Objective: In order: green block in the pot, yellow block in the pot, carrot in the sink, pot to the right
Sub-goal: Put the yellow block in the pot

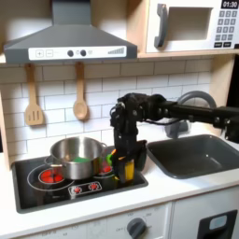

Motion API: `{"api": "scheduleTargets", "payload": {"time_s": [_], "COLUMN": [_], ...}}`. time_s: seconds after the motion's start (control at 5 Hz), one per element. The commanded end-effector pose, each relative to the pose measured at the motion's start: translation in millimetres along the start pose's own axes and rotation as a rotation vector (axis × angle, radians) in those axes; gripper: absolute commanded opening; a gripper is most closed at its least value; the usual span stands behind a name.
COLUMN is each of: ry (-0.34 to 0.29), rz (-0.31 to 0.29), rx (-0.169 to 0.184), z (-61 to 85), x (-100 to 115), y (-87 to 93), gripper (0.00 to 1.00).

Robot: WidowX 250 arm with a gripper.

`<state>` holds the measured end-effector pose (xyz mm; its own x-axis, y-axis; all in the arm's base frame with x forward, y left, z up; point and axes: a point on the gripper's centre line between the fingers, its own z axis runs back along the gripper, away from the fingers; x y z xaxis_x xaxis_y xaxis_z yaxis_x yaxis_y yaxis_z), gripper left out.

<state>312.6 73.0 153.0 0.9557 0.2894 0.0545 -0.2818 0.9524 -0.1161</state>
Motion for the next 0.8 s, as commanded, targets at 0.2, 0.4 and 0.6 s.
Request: {"api": "scheduleTargets", "payload": {"time_s": [0.2, 0.4, 0.6], "ry": [0.002, -0.002, 0.0], "rz": [0.002, 0.002, 0.019], "rx": [-0.013, -0.015, -0.011], "z": [-0.1, 1.0, -0.1], "x": [0.7, 2.2, 0.7], "y": [1.8, 3.6, 10.8], "gripper": [1.0, 1.0, 1.0]}}
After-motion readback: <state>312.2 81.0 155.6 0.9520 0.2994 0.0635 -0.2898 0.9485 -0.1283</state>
